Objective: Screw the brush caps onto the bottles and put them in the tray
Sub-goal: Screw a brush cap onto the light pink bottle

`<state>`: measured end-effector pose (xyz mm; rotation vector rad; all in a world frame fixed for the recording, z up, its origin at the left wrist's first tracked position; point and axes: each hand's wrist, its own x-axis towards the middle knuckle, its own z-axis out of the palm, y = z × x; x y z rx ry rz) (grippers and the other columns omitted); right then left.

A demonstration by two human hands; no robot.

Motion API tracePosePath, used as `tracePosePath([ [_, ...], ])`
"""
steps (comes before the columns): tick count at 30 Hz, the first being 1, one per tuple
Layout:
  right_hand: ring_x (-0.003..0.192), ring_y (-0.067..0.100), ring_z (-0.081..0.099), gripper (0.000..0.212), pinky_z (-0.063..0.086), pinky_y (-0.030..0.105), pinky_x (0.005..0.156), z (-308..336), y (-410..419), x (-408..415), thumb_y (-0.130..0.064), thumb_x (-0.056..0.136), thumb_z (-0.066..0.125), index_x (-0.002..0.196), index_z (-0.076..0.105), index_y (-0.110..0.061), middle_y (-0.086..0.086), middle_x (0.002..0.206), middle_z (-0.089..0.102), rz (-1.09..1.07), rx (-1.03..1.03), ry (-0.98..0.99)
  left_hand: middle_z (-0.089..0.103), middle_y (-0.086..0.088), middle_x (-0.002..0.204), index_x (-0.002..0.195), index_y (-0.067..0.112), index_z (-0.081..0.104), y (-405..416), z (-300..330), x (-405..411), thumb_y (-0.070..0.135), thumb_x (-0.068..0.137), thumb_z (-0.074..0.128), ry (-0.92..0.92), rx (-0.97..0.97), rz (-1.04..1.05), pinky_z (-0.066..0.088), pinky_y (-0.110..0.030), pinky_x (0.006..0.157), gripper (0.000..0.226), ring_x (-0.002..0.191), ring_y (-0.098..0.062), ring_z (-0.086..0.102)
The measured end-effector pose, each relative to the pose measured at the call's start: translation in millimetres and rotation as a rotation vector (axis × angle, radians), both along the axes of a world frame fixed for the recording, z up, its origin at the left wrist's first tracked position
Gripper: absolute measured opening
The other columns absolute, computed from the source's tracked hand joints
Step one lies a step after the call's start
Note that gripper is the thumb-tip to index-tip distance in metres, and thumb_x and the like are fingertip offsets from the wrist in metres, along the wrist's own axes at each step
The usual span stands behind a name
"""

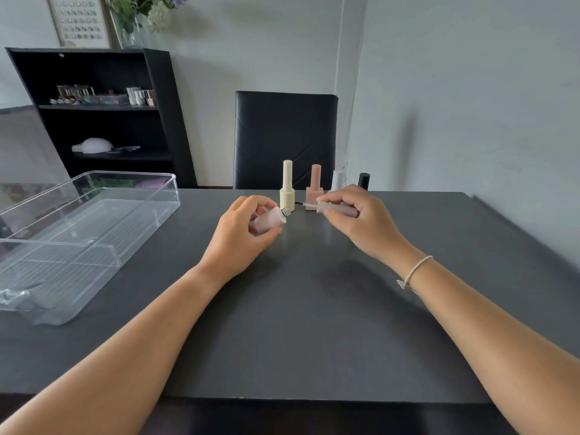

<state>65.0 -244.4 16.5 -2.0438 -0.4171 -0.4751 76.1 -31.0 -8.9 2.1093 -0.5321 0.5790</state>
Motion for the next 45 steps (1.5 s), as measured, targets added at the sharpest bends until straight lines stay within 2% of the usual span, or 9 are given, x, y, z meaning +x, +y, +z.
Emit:
tracePosePath([
  [4,0.077,-0.007,0.052,0.021,0.035,0.002,0.069,0.3,-3.0,0.0,-0.011,0.083,0.061,0.096,0.069,-0.025,-0.018,0.084,0.053,-0.006,-0.102,-0.027,0.048,0.019,0.095,0.102,0.027,0.058,-0.3,-0.3,-0.7,0.019,0.076,0.072,0.002,0.014,-0.004,0.042,-0.002,0.068,0.031,0.086,-0.008,0.054],
  [9,0.082,-0.001,0.052,0.019,0.034,0.009,0.072,1.0,-2.4,0.4,-0.014,0.083,0.061,0.097,0.07,-0.023,-0.018,0.086,0.052,-0.005,-0.187,-0.051,0.049,0.014,0.097,0.102,0.027,0.058,-0.3,0.3,-0.6,0.018,0.076,0.072,-0.001,0.022,-0.01,0.043,-0.004,0.066,0.032,0.087,-0.009,0.054],
  [18,0.079,-0.003,0.051,0.019,0.033,0.004,0.067,-0.6,-1.9,1.4,-0.015,0.083,0.061,0.098,0.07,-0.024,-0.017,0.084,0.051,-0.005,-0.238,-0.064,0.05,0.011,0.098,0.101,0.03,0.057,-0.9,-0.5,-1.2,0.018,0.076,0.072,-0.005,0.068,-0.038,0.04,-0.003,0.064,0.032,0.085,-0.005,0.052],
  [27,0.079,-0.015,0.047,0.019,0.033,0.0,0.068,-2.1,-2.0,1.4,-0.014,0.084,0.061,0.099,0.07,-0.021,-0.02,0.083,0.049,0.006,-0.255,-0.083,0.052,0.007,0.101,0.101,0.029,0.057,-3.2,-0.9,-1.5,0.018,0.076,0.072,-0.003,0.092,-0.046,0.04,-0.003,0.065,0.031,0.087,-0.005,0.051],
  [32,0.078,-0.003,0.049,0.022,0.036,0.006,0.069,-2.9,2.9,-0.6,-0.011,0.084,0.062,0.104,0.069,-0.018,-0.011,0.089,0.053,0.037,-0.3,-0.093,0.052,0.007,0.1,0.103,0.028,0.058,-5.0,-1.3,-3.0,0.018,0.076,0.072,-0.014,0.12,-0.074,0.043,-0.007,0.067,0.032,0.089,-0.005,0.051],
  [35,0.08,-0.003,0.051,0.026,0.038,0.004,0.074,-3.2,7.0,-2.6,-0.01,0.084,0.063,0.11,0.067,-0.014,-0.015,0.09,0.051,0.084,-0.323,-0.099,0.051,0.007,0.099,0.104,0.027,0.059,-6.2,-1.5,-4.6,0.018,0.076,0.072,-0.012,0.135,-0.085,0.043,-0.006,0.068,0.032,0.09,-0.005,0.051],
  [38,0.079,-0.004,0.052,0.024,0.038,0.002,0.073,-3.0,9.5,-3.5,-0.008,0.083,0.065,0.106,0.067,-0.012,-0.02,0.088,0.051,0.103,-0.308,-0.111,0.051,0.008,0.098,0.105,0.027,0.059,-7.2,-1.0,-5.2,0.017,0.076,0.072,-0.015,0.166,-0.106,0.043,-0.006,0.068,0.033,0.09,-0.005,0.051],
  [43,0.076,0.002,0.056,0.014,0.042,0.008,0.071,-3.0,8.6,-2.4,-0.012,0.083,0.065,0.098,0.066,-0.014,-0.012,0.086,0.059,0.103,-0.273,-0.101,0.05,0.01,0.097,0.104,0.028,0.059,-7.8,-0.1,-5.9,0.018,0.076,0.072,-0.012,0.165,-0.117,0.042,-0.006,0.068,0.032,0.09,-0.004,0.051],
  [45,0.075,0.0,0.057,0.011,0.042,0.007,0.068,-4.1,7.4,-1.2,-0.016,0.085,0.063,0.096,0.066,-0.015,-0.013,0.083,0.06,0.106,-0.273,-0.085,0.049,0.014,0.096,0.103,0.03,0.058,-8.0,0.3,-6.4,0.018,0.076,0.072,-0.014,0.167,-0.12,0.042,-0.006,0.068,0.032,0.09,-0.003,0.051],
])
